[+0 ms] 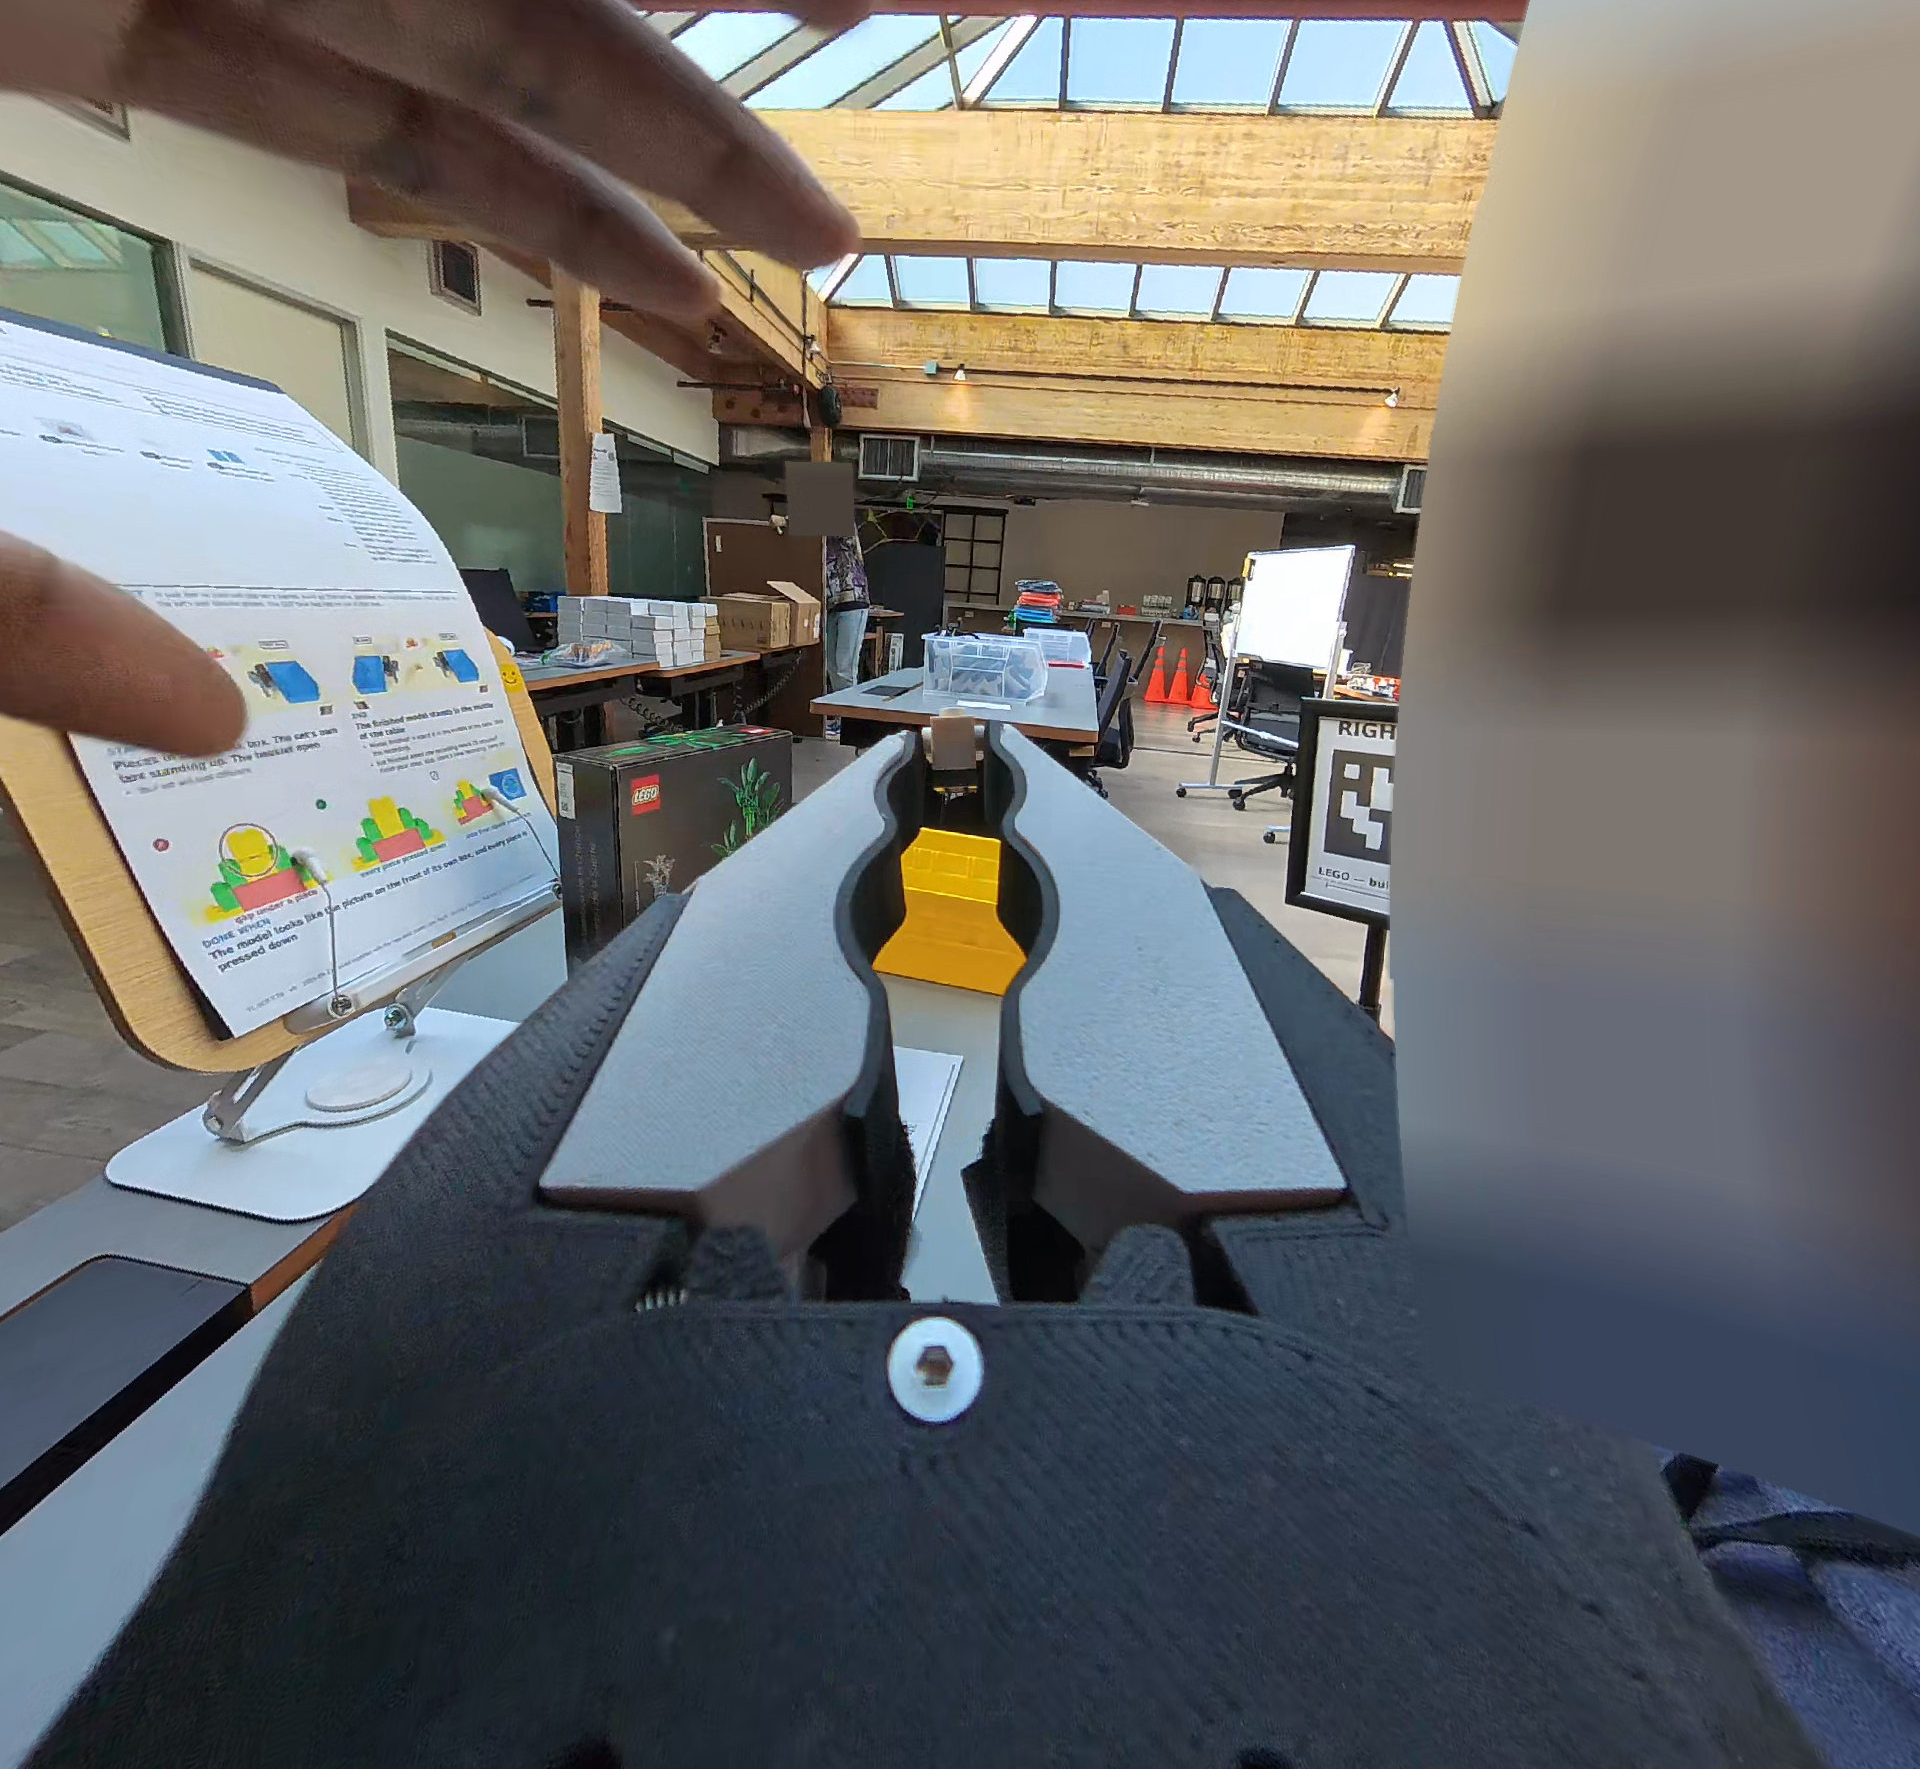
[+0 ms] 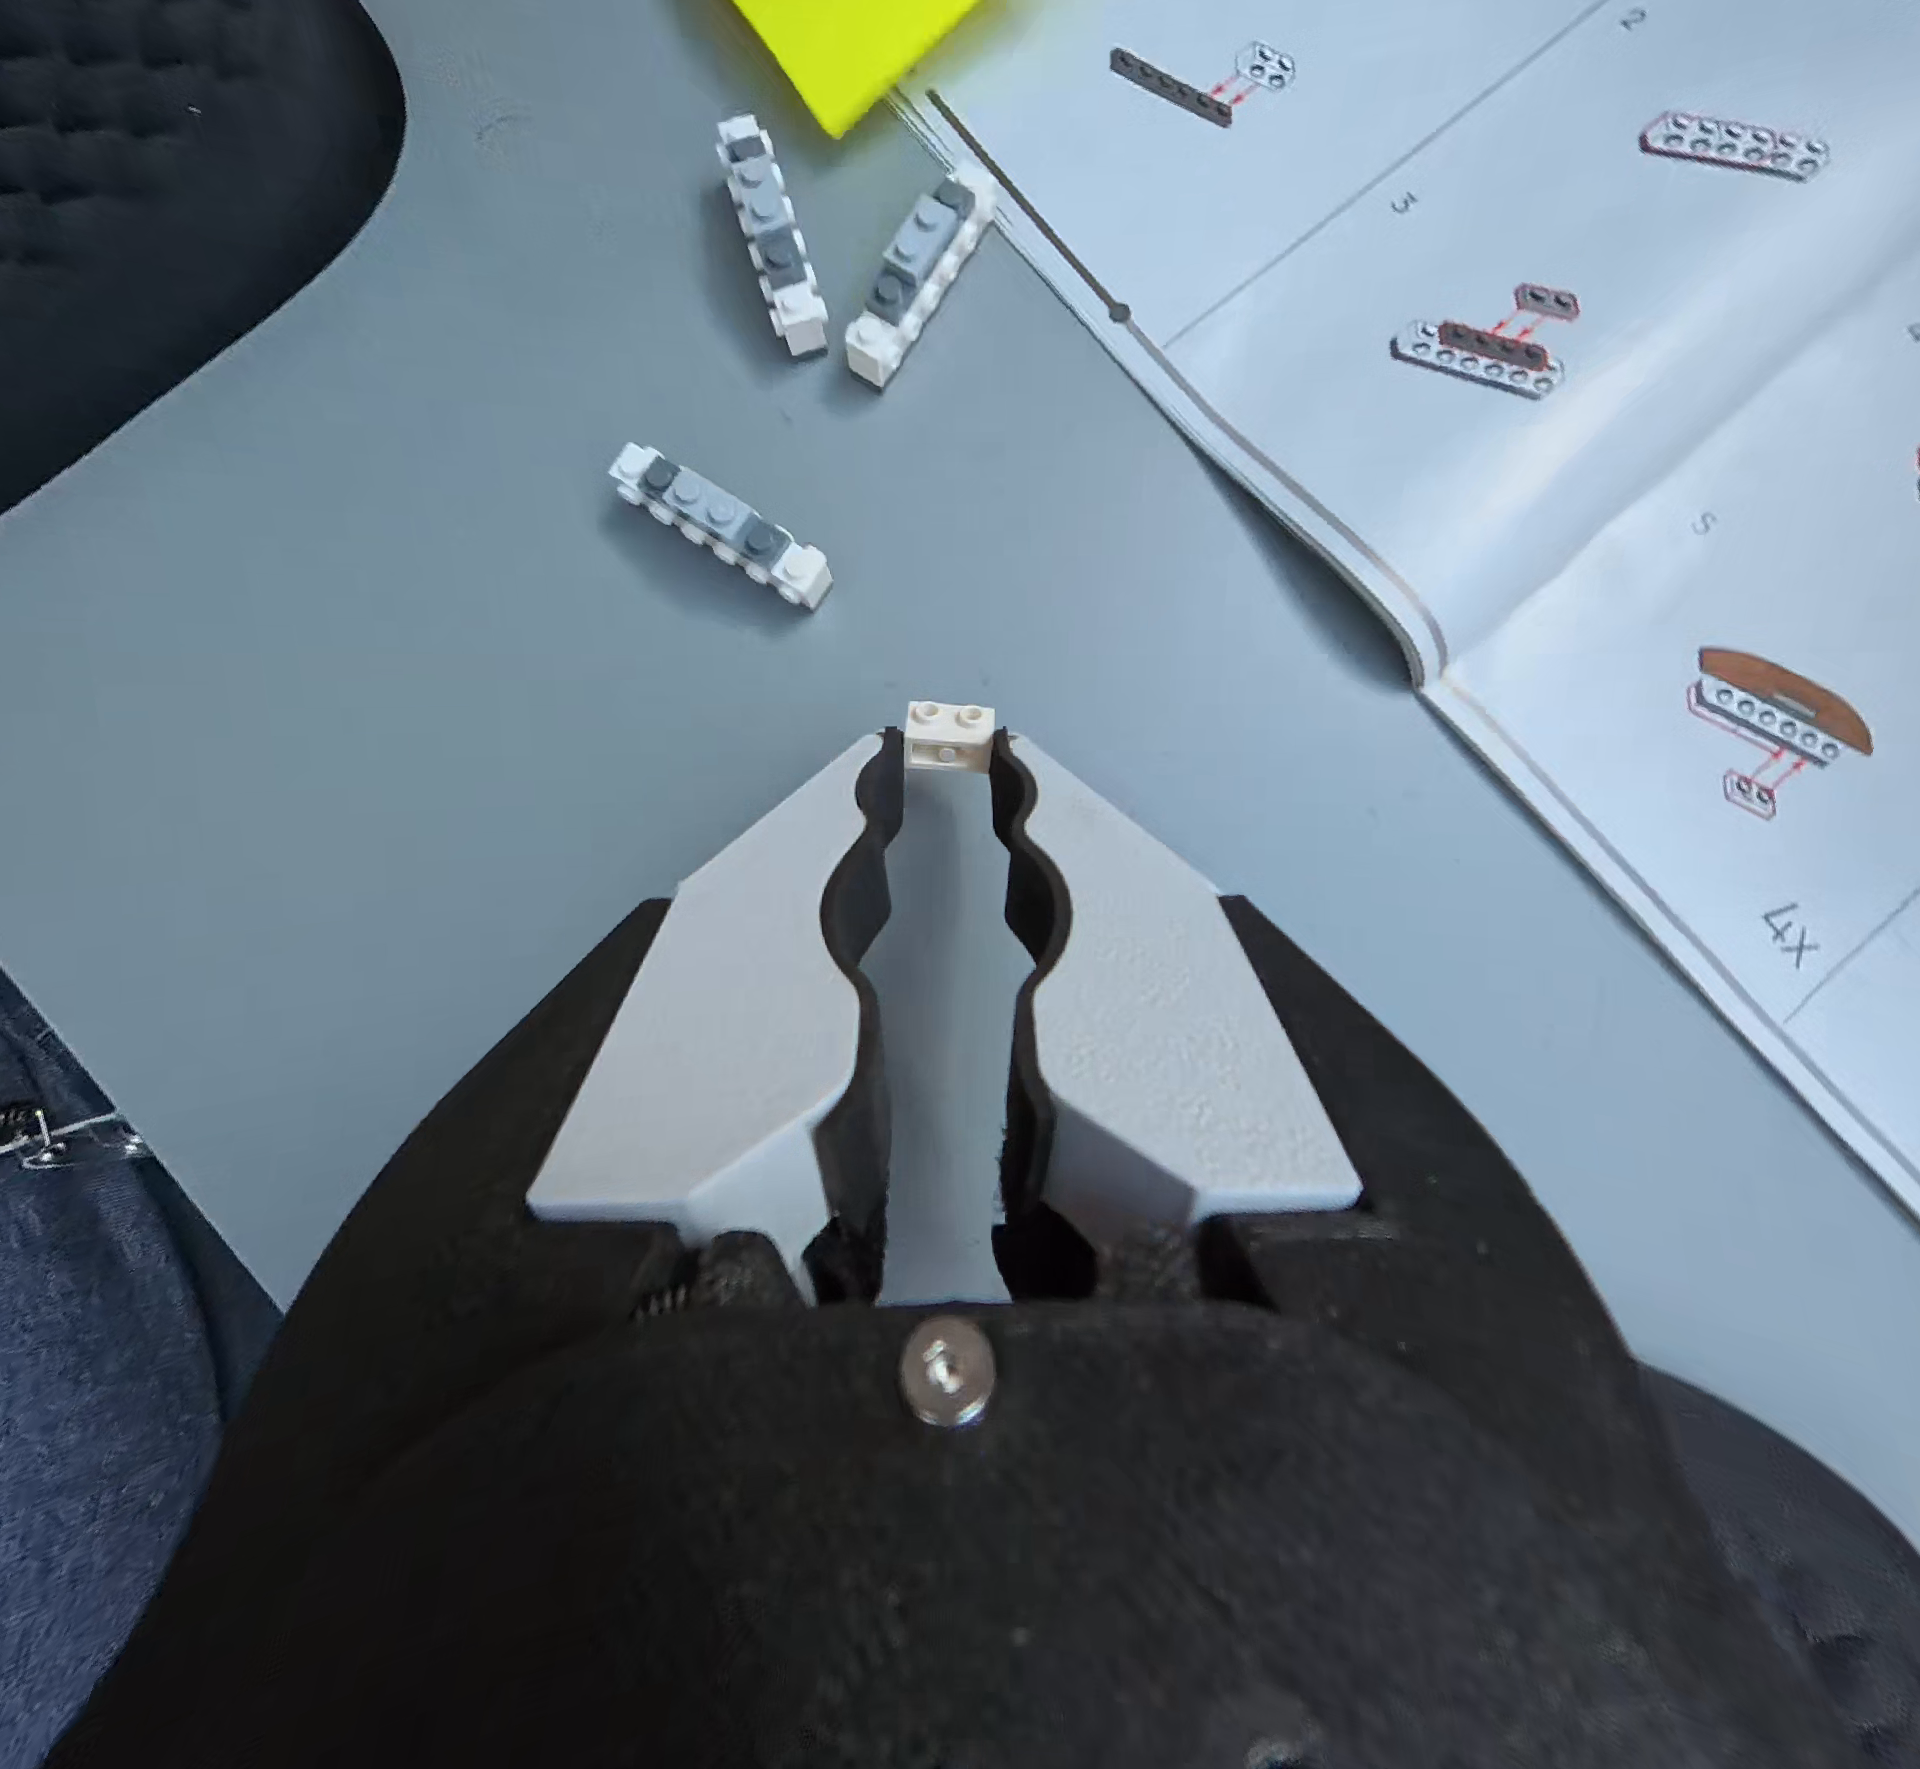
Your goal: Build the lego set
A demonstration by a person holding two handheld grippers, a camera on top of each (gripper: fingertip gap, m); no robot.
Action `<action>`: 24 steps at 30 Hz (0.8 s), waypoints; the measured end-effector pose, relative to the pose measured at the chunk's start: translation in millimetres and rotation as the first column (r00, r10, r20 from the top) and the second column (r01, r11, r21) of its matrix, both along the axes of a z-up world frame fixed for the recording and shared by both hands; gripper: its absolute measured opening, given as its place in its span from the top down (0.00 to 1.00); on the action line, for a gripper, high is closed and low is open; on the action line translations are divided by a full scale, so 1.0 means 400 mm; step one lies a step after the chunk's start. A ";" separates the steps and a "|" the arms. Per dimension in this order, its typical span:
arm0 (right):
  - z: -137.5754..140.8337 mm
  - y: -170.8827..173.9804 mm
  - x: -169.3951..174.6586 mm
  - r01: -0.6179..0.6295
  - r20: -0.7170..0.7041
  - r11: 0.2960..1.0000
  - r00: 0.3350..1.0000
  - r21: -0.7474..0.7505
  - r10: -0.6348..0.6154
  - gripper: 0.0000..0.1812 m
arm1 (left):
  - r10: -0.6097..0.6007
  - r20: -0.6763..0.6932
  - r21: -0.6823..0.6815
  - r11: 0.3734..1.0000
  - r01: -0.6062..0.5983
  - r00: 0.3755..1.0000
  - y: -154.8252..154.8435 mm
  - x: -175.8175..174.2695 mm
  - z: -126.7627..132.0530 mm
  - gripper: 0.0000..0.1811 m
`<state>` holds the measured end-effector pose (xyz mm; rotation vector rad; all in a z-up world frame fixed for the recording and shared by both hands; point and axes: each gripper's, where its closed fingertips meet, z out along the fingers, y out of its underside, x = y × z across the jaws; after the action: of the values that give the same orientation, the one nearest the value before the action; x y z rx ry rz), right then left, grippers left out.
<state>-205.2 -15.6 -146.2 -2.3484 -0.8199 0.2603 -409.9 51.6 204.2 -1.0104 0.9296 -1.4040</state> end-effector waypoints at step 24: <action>-0.039 -0.018 0.070 0.194 -0.011 0.979 0.981 -0.064 -0.195 0.89 | 0.005 -0.027 -0.013 1.000 -0.005 1.000 0.004 0.018 -0.008 0.95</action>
<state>-177.2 -22.8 -161.8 -2.4605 -0.5759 0.2257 -402.8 53.3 200.9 -1.0435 0.9385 -1.3970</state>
